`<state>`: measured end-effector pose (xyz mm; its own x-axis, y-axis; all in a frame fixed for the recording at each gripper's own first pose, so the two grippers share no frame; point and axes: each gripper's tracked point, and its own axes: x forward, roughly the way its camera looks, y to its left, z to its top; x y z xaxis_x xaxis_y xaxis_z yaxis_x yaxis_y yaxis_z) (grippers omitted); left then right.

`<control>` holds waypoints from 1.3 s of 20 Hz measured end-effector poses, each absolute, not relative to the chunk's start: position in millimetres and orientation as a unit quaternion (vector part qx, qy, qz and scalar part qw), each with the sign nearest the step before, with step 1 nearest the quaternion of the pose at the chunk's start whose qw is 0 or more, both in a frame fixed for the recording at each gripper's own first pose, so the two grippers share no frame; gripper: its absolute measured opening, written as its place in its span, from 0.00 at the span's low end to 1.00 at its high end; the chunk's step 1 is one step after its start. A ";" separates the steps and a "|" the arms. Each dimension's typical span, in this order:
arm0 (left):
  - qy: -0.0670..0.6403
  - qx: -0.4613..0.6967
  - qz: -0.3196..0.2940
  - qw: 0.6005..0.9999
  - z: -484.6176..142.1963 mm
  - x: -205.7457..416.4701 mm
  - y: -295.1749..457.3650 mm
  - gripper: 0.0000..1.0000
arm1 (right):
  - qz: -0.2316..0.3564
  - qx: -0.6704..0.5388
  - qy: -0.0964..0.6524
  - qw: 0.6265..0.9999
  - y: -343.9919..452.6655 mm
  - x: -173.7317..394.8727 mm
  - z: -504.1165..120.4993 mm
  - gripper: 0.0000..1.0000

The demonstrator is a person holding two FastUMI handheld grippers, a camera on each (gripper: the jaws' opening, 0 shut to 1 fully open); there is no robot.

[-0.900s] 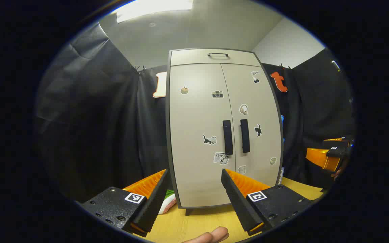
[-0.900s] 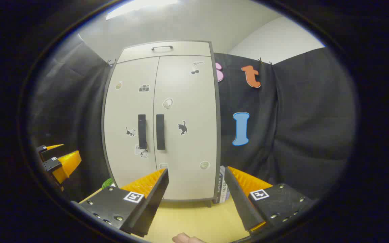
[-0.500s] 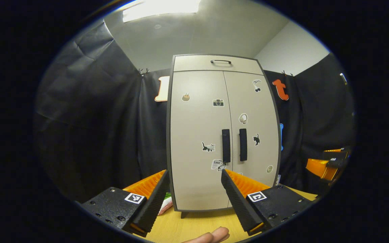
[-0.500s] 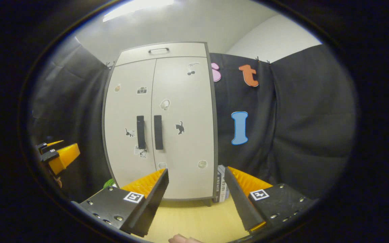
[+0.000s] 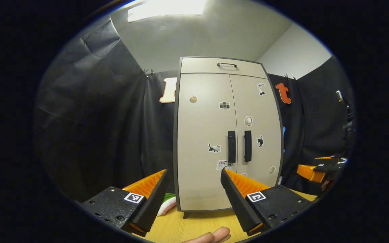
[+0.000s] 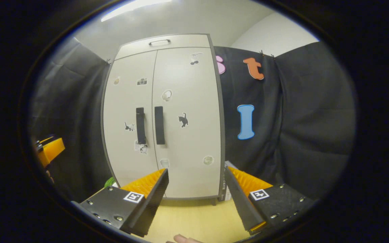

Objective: Open the right door of the double-door shoe cabinet with the right hand, and open the left door with the left hand.

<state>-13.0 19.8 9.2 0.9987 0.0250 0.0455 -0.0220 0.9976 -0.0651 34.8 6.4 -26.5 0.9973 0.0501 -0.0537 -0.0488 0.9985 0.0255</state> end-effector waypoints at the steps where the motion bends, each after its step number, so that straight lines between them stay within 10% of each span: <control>1: -0.022 -0.030 0.012 0.999 7.0 -15.4 21.7 0.95 | 0.028 0.008 0.027 0.999 10.0 45.2 -24.5 0.94; 23: 0.029 -0.051 0.001 0.998 -74.4 -45.6 49.9 0.95 | 0.091 -0.014 -0.002 0.996 142.3 235.6 24.6 0.96; 26: 0.036 -0.054 0.014 0.998 -79.9 -39.6 58.5 0.94 | 0.067 -0.023 -0.002 0.997 145.5 248.2 19.8 0.81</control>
<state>-39.6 58.5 -79.9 0.9971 0.0242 -0.0727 -0.0319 0.9938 -0.1065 248.2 145.5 19.8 0.9910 0.1335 0.0008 -0.1333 0.9900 -0.0463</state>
